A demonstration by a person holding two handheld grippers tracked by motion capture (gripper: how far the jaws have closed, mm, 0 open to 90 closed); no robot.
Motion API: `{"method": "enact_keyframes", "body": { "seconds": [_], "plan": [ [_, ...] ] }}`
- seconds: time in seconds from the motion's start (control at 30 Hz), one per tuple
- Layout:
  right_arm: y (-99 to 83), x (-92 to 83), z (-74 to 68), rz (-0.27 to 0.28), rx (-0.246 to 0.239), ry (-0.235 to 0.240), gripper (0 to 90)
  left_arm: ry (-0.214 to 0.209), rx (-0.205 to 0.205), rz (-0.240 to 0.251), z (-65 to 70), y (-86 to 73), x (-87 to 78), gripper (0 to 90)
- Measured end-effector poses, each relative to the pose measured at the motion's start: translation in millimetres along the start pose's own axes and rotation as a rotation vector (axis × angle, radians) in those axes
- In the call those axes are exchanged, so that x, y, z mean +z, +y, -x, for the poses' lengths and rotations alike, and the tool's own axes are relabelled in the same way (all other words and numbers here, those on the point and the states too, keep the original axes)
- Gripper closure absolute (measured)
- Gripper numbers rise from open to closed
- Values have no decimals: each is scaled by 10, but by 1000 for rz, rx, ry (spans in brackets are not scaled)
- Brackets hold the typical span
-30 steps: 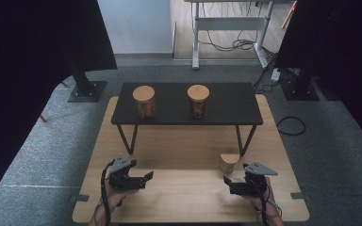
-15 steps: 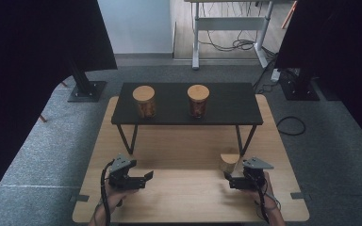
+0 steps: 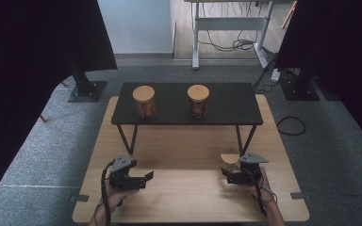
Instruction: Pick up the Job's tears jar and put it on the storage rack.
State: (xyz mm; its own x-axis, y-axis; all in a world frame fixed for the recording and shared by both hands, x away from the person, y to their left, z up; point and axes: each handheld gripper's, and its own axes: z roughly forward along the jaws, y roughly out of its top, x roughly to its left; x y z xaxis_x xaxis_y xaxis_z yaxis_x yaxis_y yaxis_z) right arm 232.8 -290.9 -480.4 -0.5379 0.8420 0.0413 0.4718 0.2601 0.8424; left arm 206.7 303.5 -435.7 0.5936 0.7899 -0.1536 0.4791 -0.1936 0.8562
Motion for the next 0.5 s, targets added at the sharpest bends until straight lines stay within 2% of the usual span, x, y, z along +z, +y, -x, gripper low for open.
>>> {"method": "enact_keyframes", "body": {
  "seconds": [0.2,0.5],
  "plan": [
    [1,34,29,1,3,3,29,0,0,0,-3,0,-1,96],
    [66,131,38,-19,-20,13,45,1,1,-1,0,-2,1,96]
  ]
}}
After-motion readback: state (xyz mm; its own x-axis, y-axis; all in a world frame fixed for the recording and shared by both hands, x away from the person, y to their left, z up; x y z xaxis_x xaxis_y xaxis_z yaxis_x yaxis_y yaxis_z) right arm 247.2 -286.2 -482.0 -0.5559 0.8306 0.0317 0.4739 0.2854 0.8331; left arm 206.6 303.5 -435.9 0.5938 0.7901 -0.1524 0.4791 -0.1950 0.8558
